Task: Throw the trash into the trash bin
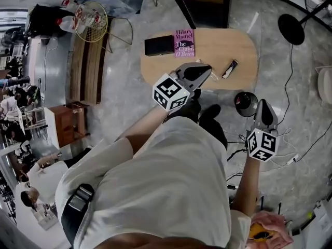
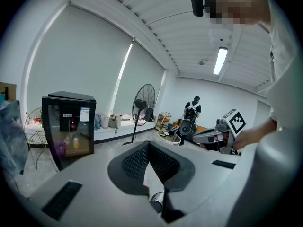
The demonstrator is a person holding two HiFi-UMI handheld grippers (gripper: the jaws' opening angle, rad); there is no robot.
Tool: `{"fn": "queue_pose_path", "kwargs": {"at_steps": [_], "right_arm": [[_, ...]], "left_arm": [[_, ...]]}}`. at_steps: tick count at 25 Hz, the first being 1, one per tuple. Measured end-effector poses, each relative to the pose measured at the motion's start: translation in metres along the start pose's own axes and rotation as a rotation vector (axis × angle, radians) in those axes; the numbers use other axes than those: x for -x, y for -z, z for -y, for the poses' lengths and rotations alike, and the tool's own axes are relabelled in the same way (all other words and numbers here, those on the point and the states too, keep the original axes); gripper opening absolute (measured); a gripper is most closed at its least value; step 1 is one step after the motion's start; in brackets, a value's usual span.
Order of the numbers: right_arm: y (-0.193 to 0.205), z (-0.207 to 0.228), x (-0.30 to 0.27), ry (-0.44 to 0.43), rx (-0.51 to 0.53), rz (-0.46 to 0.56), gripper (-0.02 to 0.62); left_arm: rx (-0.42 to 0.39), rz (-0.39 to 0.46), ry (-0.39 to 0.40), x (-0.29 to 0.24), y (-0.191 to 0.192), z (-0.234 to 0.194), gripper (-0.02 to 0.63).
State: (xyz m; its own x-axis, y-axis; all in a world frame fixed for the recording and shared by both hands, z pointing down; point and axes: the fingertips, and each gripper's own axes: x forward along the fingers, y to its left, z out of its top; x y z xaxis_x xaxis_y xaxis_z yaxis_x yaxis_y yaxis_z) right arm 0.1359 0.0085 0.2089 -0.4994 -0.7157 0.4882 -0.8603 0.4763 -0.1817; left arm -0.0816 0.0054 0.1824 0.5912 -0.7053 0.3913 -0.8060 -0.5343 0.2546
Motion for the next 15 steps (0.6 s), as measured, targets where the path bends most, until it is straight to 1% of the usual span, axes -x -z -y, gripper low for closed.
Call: {"fn": "queue_pose_path", "kwargs": {"at_steps": [3,5,9,10,13,14,15], "right_arm": [[0.003,0.000,-0.017,0.013,-0.005,-0.015,0.011],[0.008,-0.003,-0.023,0.023,-0.015,-0.030,0.011],[0.010,-0.001,-0.045,0.040,-0.049,-0.029,0.011],[0.012,-0.001,-0.050,0.041,-0.063,-0.032,0.019],[0.023,-0.003,-0.062,0.038,-0.114,-0.058,0.167],[0.027,-0.003,-0.066,0.040,-0.125,-0.064,0.170],[0.030,-0.003,-0.070,0.042,-0.131,-0.069,0.188]], "left_arm": [[-0.012,-0.006,0.027,-0.011,0.004,-0.013,0.006],[-0.010,-0.025,0.048,-0.016,0.011,-0.019,0.006],[-0.004,-0.055,0.076,-0.030,0.021,-0.039,0.006],[-0.002,-0.061,0.081,-0.033,0.024,-0.043,0.006],[0.008,-0.082,0.097,-0.039,0.033,-0.054,0.006],[0.011,-0.087,0.101,-0.041,0.036,-0.058,0.006],[0.013,-0.092,0.104,-0.043,0.040,-0.062,0.006]]}}
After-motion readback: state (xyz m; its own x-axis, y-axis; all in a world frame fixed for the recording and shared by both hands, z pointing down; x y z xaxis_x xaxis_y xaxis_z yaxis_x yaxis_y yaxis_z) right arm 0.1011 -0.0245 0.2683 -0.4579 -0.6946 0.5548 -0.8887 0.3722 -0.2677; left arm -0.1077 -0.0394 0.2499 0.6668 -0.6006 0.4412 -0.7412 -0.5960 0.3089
